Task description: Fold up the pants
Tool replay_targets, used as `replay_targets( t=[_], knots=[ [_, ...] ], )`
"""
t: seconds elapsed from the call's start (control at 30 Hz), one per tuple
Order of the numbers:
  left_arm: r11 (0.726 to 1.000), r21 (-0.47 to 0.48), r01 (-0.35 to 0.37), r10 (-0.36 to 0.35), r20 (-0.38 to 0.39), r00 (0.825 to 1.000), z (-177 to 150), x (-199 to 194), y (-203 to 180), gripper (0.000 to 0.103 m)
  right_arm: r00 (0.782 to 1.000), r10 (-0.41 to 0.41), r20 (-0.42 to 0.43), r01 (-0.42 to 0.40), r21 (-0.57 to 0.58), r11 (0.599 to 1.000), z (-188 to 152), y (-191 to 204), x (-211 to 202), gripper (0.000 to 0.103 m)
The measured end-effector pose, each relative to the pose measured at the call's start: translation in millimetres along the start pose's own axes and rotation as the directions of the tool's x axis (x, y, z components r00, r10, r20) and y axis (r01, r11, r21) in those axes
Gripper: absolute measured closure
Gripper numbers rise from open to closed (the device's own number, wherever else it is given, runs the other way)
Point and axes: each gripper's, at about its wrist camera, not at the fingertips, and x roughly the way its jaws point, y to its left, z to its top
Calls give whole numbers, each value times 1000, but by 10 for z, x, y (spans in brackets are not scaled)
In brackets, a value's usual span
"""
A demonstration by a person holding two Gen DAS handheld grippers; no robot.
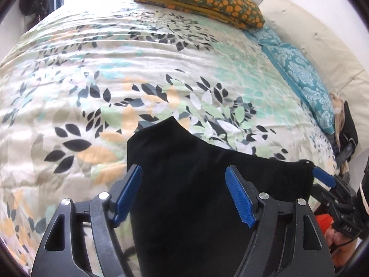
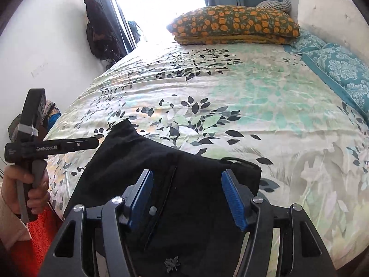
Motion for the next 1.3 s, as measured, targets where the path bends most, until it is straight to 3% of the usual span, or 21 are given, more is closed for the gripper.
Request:
replay_targets(
  t=[0.07, 0.13, 0.2, 0.3, 0.47, 0.6, 0.77, 0.9, 0.97, 1.0, 1.07, 1.17, 1.23, 1.3],
  knots=[
    [997, 46, -65, 67, -62, 996, 147, 329, -23, 26, 998, -6, -65, 7, 14, 1000, -42, -60, 259, 39],
    [982, 56, -181, 184, -56, 981, 248, 552, 24, 26, 993, -20, -120, 23, 25, 999, -144, -133, 428, 39],
    [986, -24, -166, 163, -80, 983, 349, 725, 228, 24, 993, -19, -120, 22, 27, 999, -220, -153, 454, 39],
    [969, -150, -197, 186, -81, 979, 420, 800, 471, 24, 992, -39, -123, 38, -12, 999, -243, -109, 437, 39],
    [958, -198, -209, 211, -11, 977, 478, 476, 558, 26, 998, 30, -64, -27, 50, 998, -258, -217, 259, 39],
    [976, -129, -173, 182, 67, 981, 339, -11, 429, 26, 997, 63, 45, -68, 133, 989, -174, -336, -155, 39],
    [998, -1, -55, 55, 60, 997, -254, -433, -20, 26, 996, 91, 27, -93, 105, 990, -237, -146, -481, 39],
    [994, 102, 45, -40, -55, 998, -914, -392, -402, 25, 989, 114, -91, -110, 48, 993, -575, 186, -452, 39],
    [989, 143, 40, -24, -113, 993, -1185, -242, -486, 26, 973, 89, -215, -74, 79, 994, -814, 189, -265, 39],
    [985, 171, 15, 2, -101, 995, -1272, -233, -515, 26, 964, 95, -247, -72, 99, 992, -904, 160, -213, 42],
    [978, 211, -11, 27, -75, 997, -1317, -340, -602, 26, 969, 94, -230, -70, 108, 992, -914, 152, -305, 45],
    [983, 180, 36, -33, -17, 999, -1252, -635, -659, 25, 988, 41, -151, -33, 58, 998, -836, 238, -592, 45],
    [984, 177, 25, -30, 27, 999, -1227, -732, -696, 24, 994, 28, -105, -24, 40, 999, -841, 281, -688, 44],
    [984, 176, 13, -16, 15, 1000, -1229, -623, -701, 20, 992, 5, -128, -1, 36, 999, -897, 272, -582, 38]
  ],
)
